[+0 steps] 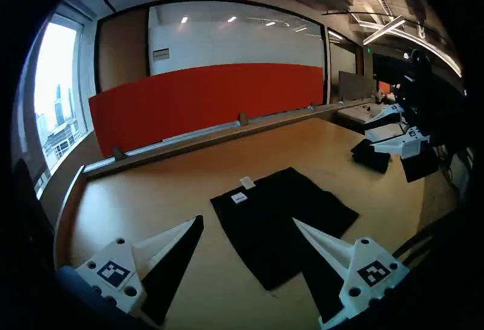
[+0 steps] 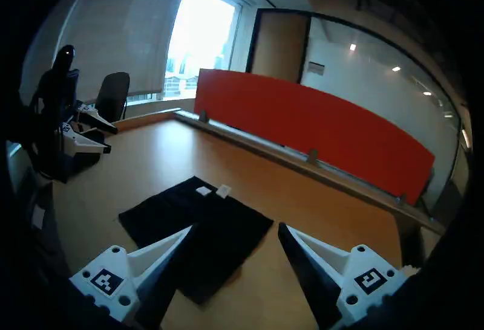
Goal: Fold towel
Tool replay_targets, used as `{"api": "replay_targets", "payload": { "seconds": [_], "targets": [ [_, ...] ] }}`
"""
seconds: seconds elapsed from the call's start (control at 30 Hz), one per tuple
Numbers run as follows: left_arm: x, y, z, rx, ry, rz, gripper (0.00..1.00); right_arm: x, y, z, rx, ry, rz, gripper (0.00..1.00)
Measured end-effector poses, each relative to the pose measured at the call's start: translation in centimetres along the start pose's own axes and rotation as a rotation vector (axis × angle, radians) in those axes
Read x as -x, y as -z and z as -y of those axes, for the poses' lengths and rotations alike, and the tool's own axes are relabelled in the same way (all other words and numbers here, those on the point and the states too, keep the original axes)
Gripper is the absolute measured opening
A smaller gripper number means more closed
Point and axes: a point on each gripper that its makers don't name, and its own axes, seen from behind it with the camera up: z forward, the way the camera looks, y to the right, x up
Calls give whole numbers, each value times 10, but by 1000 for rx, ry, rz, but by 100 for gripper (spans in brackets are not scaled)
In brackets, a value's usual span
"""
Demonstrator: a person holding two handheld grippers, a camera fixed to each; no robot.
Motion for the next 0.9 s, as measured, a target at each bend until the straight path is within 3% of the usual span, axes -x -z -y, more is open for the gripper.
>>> {"api": "replay_targets", "payload": {
  "seconds": [0.5, 0.9],
  "targets": [
    [59, -24, -16, 46, -10, 114, 98, 59, -22, 22, -59, -2, 102, 100],
    [103, -44, -31, 101, -47, 210, 98, 102, -38, 42, -106, 10, 174, 100]
  ]
}}
